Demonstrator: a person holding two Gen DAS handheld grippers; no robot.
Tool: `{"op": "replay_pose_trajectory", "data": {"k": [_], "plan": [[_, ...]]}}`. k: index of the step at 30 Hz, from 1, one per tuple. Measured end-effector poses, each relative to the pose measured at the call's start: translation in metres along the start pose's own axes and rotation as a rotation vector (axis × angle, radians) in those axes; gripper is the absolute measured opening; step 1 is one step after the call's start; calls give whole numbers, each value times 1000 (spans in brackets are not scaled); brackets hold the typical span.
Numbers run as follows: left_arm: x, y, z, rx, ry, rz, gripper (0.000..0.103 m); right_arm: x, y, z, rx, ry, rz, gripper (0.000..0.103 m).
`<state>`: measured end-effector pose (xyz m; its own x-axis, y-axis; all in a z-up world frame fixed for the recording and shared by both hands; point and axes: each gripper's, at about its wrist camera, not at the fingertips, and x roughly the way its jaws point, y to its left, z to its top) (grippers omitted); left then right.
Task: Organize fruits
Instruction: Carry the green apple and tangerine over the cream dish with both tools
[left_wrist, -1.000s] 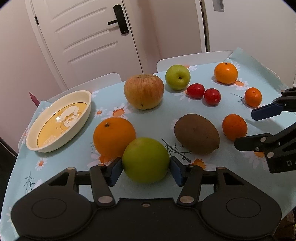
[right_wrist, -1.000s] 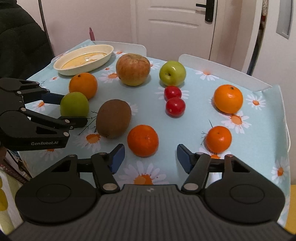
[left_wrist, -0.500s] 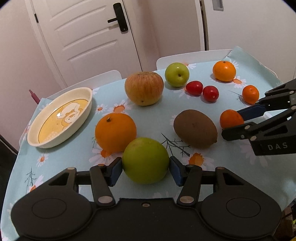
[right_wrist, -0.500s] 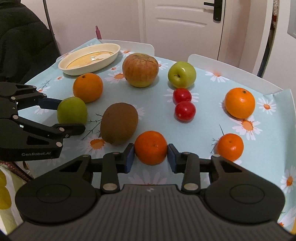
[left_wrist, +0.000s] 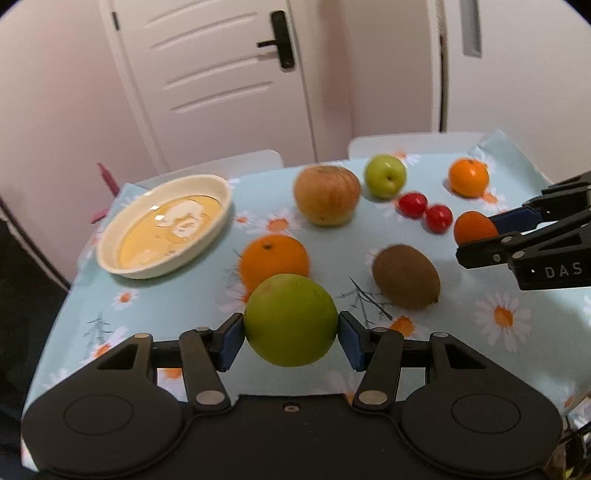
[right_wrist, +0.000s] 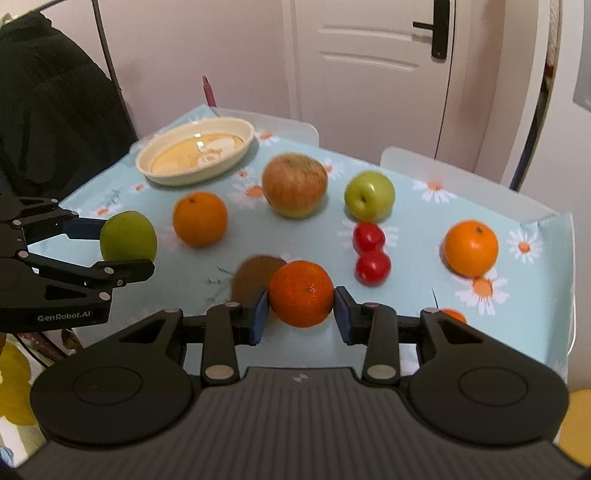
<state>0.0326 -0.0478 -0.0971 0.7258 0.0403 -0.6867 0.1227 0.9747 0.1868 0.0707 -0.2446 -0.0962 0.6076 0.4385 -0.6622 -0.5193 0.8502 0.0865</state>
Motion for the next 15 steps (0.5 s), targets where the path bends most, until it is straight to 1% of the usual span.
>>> {"op": "replay_pose_trajectory", "data": {"k": [9, 15], "plan": [[-46, 41, 21, -85, -61, 88, 59, -25, 29, 43, -14, -43, 42, 53], [-60, 76, 36, -112, -100, 134, 59, -25, 54, 77, -26, -66, 57, 53]]}}
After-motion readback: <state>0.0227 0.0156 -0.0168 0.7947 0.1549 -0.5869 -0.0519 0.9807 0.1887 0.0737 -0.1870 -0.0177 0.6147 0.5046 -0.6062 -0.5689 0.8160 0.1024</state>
